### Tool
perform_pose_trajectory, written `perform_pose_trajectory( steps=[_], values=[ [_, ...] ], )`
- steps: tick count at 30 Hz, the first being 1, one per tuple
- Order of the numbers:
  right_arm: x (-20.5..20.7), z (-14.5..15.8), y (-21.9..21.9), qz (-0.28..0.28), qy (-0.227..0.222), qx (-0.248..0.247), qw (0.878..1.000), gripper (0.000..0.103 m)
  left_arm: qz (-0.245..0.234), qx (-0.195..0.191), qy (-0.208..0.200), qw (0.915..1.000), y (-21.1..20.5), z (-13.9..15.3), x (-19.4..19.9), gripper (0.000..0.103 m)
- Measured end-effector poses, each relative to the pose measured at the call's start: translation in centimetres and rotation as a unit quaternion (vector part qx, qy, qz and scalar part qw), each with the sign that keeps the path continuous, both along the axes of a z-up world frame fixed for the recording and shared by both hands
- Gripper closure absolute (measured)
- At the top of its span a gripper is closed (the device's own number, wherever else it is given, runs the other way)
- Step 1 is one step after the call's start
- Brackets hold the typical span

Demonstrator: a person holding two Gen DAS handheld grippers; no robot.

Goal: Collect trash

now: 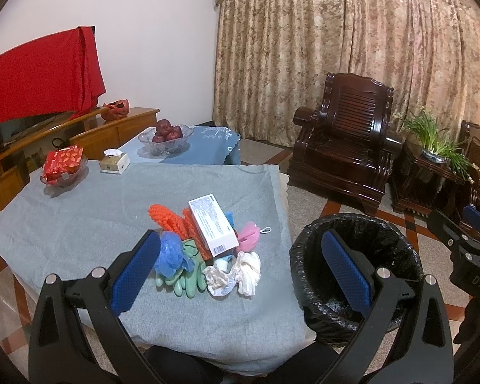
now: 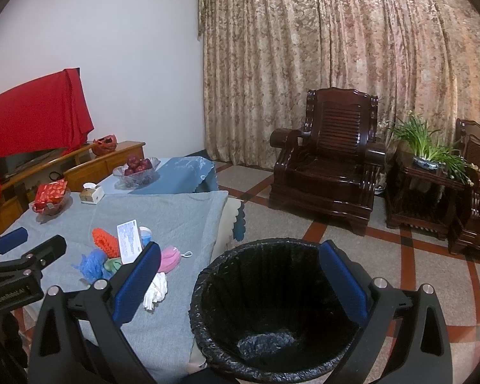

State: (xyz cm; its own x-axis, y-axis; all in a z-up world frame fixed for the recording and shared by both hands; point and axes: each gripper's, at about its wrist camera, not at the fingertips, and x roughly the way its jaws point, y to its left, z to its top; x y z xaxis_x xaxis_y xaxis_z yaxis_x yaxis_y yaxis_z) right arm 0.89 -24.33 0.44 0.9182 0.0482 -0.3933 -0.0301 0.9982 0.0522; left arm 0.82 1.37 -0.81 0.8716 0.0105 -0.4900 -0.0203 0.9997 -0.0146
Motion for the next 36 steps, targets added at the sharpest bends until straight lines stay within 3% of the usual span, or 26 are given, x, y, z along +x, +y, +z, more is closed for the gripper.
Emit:
perform_pose_trajectory(
  steps=[7, 16, 23, 36],
  values=[
    [2.7, -1.5, 2.4, 0.02, 0.002, 0.002, 1.0, 0.006, 0.037, 0.018, -0.006, 0.9991, 2.9, -0.8, 1.2, 0.005],
    [7.3, -4.3, 7.2, 0.071, 0.021, 0.002, 0.997, 0.006, 0.092, 0.034, 0.02, 0.995, 9.4, -3.5, 4.4, 0.005],
    [11.9, -7.4, 11.9, 0.113, 0.05, 0.0, 0.992, 0.011, 0.102, 0.007, 0.036, 0.9941, 12.7, -6.2, 6.8, 0.005],
    [18.1, -13.2, 18.8, 0.163, 0.115, -0.034, 0.979, 0.023, 0.114, 0.01, 0.079, 0.9904, 16.0, -10.5, 10.2, 0.005]
  ],
)
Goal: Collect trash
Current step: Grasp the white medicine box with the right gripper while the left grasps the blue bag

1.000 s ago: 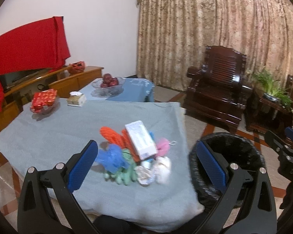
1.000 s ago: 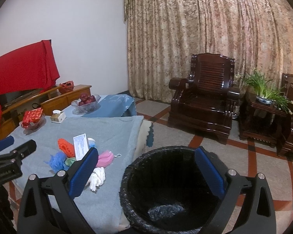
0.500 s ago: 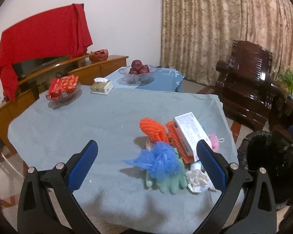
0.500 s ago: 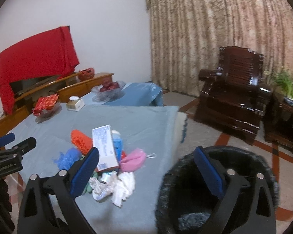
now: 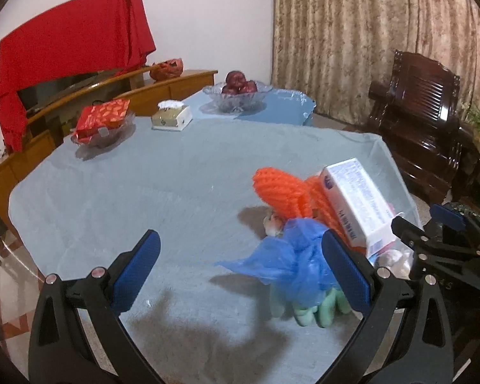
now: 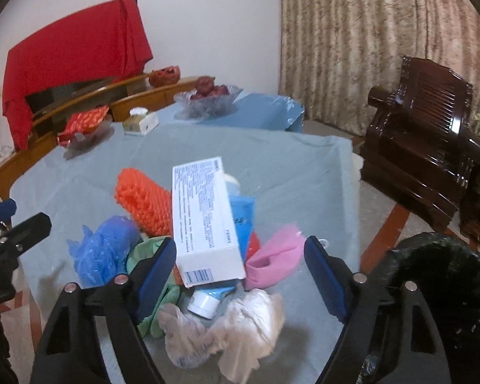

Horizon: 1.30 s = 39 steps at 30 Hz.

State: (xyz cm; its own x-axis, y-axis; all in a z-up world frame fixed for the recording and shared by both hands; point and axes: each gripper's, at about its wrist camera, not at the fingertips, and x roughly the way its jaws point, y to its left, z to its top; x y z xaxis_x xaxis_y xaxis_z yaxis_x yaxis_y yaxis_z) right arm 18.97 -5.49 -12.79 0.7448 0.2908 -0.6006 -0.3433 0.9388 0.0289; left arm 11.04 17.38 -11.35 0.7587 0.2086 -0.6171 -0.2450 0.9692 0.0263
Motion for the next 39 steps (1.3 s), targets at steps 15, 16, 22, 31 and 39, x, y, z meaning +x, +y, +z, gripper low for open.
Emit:
perform_pose_trajectory(
  steps=[15, 16, 22, 31, 39],
  values=[
    [3.6, -2.7, 3.9, 0.035, 0.036, -0.028, 0.998, 0.046, 0.018, -0.008, 0.009, 0.9998, 2.1, -1.8, 1.7, 0.007],
    [3.7, -2.9, 3.9, 0.04, 0.042, -0.025, 0.998, 0.047, 0.016, -0.008, 0.01, 0.9998, 2.0, -1.9, 1.8, 0.008],
    [3.0, -2.2, 2.7, 0.049, 0.036, 0.0, 0.998, 0.049, -0.007, -0.023, 0.01, 0.9997, 0.9, -2.0, 1.7, 0.02],
    [1.5, 0.1, -1.4, 0.024, 0.018, 0.026, 0.999, 0.049, -0.047, -0.029, 0.015, 0.9984, -2.8, -2.9, 2.2, 0.015],
    [0.7, 0.0, -3.5, 0.008, 0.021, 0.018, 1.0, 0.049, -0.073, -0.054, 0.042, 0.995, -3.5, -4.8, 4.1, 0.062]
  ],
)
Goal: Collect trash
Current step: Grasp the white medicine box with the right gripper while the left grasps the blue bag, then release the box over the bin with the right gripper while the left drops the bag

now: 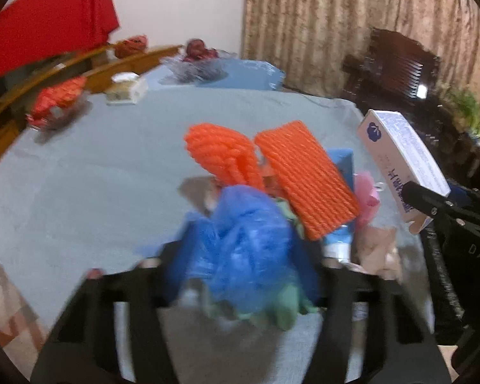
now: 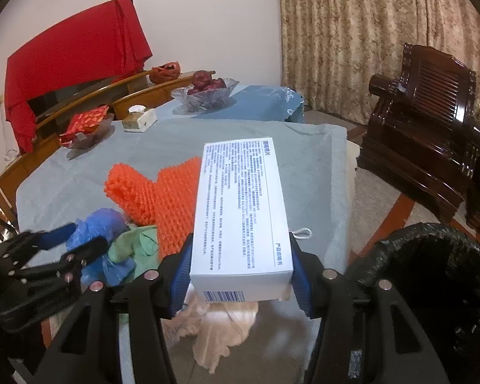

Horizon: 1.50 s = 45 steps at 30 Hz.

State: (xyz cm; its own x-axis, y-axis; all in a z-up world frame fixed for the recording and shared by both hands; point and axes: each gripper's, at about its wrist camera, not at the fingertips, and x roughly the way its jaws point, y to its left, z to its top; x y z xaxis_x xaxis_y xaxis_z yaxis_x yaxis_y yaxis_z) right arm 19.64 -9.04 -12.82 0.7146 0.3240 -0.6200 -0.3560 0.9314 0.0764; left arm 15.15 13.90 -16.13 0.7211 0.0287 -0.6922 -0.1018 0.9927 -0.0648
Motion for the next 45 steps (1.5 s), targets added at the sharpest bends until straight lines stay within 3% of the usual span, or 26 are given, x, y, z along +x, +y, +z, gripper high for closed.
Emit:
perform_pose_trajectory(
  steps=[1, 5, 15, 26, 33, 39, 45],
  values=[
    [-0.1, 0.0, -0.1, 0.0, 0.0, -0.001, 1.0, 0.049, -0.002, -0.011, 0.002, 0.9999, 0.3, -0.1, 0.0, 0.071],
    [-0.8, 0.5, -0.2, 0.002, -0.005, 0.003, 1.0, 0.049, 0.0, -0.011, -0.009, 0.9999, 1.0, 0.4, -0.7, 0.08],
    [-3.4, 3.5, -3.2, -0.013, -0.04, 0.028, 0.999, 0.049, 0.004, -0.012, -0.064, 0.9978, 0.8, 5.4, -3.7, 0.082],
    [-6.9, 5.7, -10.8, -0.081, -0.06, 0.029, 0.995, 0.049, -0.091, -0.027, -0.11, 0.9894, -7.1, 9.7, -4.9, 0.082],
    [-8.7, 4.4, -16.2, -0.138, -0.042, 0.01, 0.989, 0.049, -0.174, -0.044, -0.083, 0.9803, -14.6, 8.1, -3.5, 0.082],
    [-9.6, 1.4, -20.7, -0.193, -0.001, -0.003, 0.981, 0.049, -0.239, -0.044, -0.055, 0.9684, -20.7, 5.6, -1.1, 0.082],
    [-10.1, -1.0, -23.1, -0.221, 0.03, -0.011, 0.975, 0.049, -0.269, -0.052, -0.024, 0.9614, -24.5, 3.0, 0.7, 0.082]
  ],
)
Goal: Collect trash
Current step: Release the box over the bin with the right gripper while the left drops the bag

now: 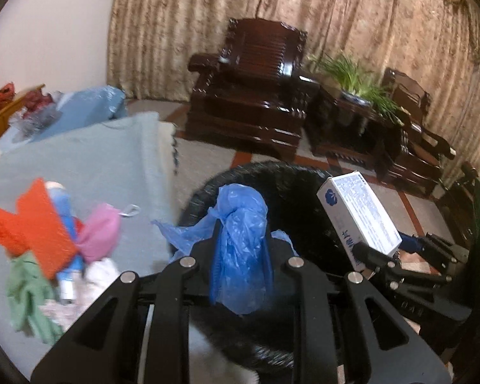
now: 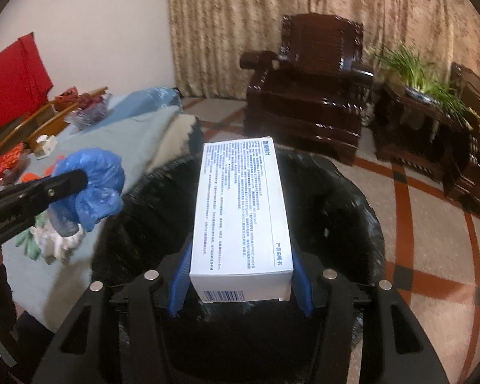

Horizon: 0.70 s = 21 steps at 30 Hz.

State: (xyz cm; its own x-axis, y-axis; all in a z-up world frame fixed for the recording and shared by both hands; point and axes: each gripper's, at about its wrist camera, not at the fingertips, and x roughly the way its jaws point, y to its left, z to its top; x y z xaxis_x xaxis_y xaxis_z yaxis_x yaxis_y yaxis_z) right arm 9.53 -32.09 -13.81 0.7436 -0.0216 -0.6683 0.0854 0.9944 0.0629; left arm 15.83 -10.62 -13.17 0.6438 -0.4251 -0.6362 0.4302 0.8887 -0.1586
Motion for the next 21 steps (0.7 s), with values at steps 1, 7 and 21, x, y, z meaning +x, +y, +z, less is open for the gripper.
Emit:
perform_pose_trajectory(
  steps=[1, 7, 21],
  values=[
    [0.0, 0.0, -0.3, -0.002, 0.003, 0.0, 1.0, 0.049, -0.005, -0.002, 0.008, 0.9999, -0.6, -0.5, 0.3, 0.082],
    [-0.3, -0.7, -1.1, -0.017, 0.016, -0.006, 1.0, 0.048, -0.026, -0.013, 0.03, 0.9991, -2.2, -1.7, 0.8, 0.063],
    [0.4, 1.8, 1.8, -0.003, -0.021, 0.008, 1.0, 0.006, 0.069, 0.007, -0.032, 0.9971, 5.6, 1.4, -1.7, 0.016]
  ],
)
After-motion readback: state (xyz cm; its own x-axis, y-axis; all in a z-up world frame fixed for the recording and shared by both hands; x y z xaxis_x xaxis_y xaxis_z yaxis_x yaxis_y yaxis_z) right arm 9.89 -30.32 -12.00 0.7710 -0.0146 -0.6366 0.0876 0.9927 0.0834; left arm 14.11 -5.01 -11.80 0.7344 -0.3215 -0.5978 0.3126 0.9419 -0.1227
